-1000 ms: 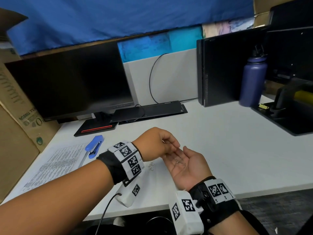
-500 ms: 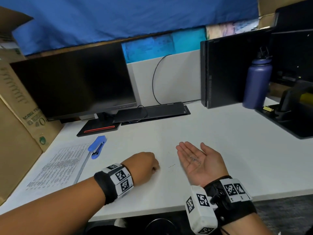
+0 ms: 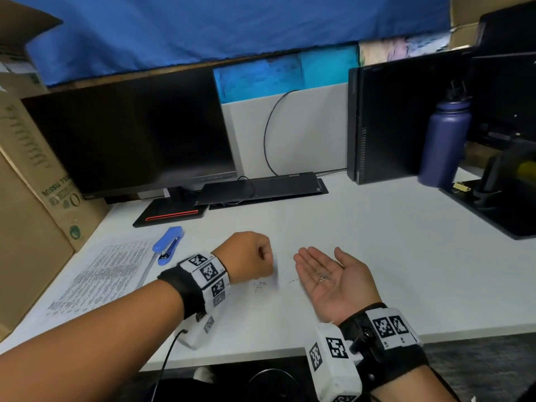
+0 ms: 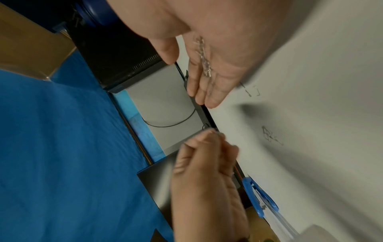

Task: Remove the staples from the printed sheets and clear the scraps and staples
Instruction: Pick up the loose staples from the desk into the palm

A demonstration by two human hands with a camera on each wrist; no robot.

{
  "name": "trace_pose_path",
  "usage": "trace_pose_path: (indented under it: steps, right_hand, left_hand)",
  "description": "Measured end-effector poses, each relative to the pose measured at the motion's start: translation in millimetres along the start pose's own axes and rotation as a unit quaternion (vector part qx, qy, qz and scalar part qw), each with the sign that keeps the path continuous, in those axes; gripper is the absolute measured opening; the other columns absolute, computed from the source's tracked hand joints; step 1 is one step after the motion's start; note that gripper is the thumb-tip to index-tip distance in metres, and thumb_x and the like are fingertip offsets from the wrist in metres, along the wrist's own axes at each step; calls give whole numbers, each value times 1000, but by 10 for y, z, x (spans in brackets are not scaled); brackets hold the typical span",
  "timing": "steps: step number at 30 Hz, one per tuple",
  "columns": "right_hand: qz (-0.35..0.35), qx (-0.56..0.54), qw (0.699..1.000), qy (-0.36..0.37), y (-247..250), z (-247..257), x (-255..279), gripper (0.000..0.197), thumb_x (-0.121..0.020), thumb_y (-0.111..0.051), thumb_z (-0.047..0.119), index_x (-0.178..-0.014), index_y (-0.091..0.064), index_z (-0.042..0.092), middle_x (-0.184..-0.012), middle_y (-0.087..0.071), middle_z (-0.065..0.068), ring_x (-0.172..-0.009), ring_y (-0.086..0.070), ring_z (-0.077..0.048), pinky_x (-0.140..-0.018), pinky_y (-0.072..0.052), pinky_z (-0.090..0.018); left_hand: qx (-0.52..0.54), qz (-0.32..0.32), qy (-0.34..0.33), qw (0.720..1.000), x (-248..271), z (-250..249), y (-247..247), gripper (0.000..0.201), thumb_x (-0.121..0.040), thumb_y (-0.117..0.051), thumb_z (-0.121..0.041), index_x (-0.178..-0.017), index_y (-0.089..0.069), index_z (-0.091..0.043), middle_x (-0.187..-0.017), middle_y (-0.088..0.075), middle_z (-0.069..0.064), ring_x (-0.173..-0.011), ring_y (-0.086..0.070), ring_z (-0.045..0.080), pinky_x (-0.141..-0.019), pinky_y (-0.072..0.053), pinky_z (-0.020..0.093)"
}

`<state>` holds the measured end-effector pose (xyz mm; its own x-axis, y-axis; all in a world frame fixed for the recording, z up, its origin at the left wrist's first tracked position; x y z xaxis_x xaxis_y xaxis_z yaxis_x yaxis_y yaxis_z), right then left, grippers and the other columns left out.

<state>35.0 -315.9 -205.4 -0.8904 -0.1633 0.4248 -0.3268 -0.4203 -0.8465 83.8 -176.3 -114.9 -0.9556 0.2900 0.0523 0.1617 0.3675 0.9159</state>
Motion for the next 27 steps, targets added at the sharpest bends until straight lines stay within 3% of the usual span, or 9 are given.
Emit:
trace_pose_path:
  steps: [3,8,13,18,19,21,23,25,27]
  right_hand:
    - [4,5,1000,-9,-53,-110,20,45,-99,-48,31,-114,-62,-9,-117,-67,-25,-110,-64,-36,-101,-49,-44]
    - [27,-38,998,-40,-138,-331,57,43,-101,-41,26,-122,-59,-7,-119,-66,-25,-112,-65,-36,-102,-48,-47]
    - [35,-62,997,-40,-183,-382,100,38,-104,-37,20,-114,-60,-8,-98,-73,-23,-80,-74,-32,-94,-51,-46]
    - [33,-44,997,-49,-149,-469,50,33,-101,-45,18,-117,-60,-7,-108,-70,-22,-100,-70,-34,-94,-53,-47]
    - [32,-34,997,-58,-145,-497,52,30,-100,-48,19,-110,-61,-6,-107,-71,-21,-97,-71,-33,-89,-56,-45]
    - [17,6,996,-89,-118,-565,76,25,-97,-55,27,-86,-61,5,-82,-70,-11,-68,-71,-22,-60,-58,-30]
    - [22,58,990,-126,-115,-641,121,36,-94,-57,38,-66,-50,16,-59,-52,1,-40,-46,-10,-35,-35,-16]
    - [50,126,978,-156,-147,-752,171,45,-93,-57,44,-58,-41,19,-54,-37,5,-34,-28,-7,-30,-18,-13]
    - [91,220,953,-187,-217,-941,270,48,-92,-57,47,-57,-36,21,-54,-29,6,-34,-22,-6,-31,-12,-12]
  left_hand:
    - [114,-1,-40,993,56,-325,68,5,-77,-71,-9,-80,-71,-13,-78,-75,3,-64,-71,12,-68,-62,31]
    - [98,32,-78,992,104,-653,-33,8,-79,-73,-10,-82,-74,-18,-82,-76,-1,-76,-73,14,-73,-62,31]
    - [37,41,-90,994,160,-636,-69,6,-80,-76,-19,-85,-76,-22,-82,-75,-8,-79,-70,7,-79,-61,32]
    - [51,32,-106,993,346,-548,31,34,-86,-53,-2,-93,-79,-23,-93,-76,-10,-88,-68,3,-84,-54,20]
    - [61,12,-103,993,400,-478,98,35,-85,-51,1,-85,-78,-22,-89,-75,-7,-84,-67,6,-81,-55,23]
    - [91,-37,-73,992,524,-220,250,37,-84,-48,2,-70,-72,-22,-78,-71,3,-71,-64,17,-69,-54,30]
    - [143,-71,-19,987,668,177,348,38,-84,-46,4,-63,-67,-20,-70,-66,10,-58,-56,18,-57,-48,28]
    - [165,-84,38,982,832,610,359,36,-84,-45,5,-63,-66,-15,-65,-60,4,-50,-48,6,-51,-41,19]
    - [154,-88,80,981,976,997,315,34,-85,-45,4,-66,-67,-13,-64,-61,1,-45,-45,2,-48,-37,16]
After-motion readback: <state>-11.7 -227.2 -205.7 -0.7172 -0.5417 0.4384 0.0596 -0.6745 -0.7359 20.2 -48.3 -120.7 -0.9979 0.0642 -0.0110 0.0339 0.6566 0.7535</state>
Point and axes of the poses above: each hand's wrist, its own x-axis away from the middle knuckle, its own y-axis out of the back of the hand, z = x × y, the point moved 10 cm from there along -x, towards the middle knuckle
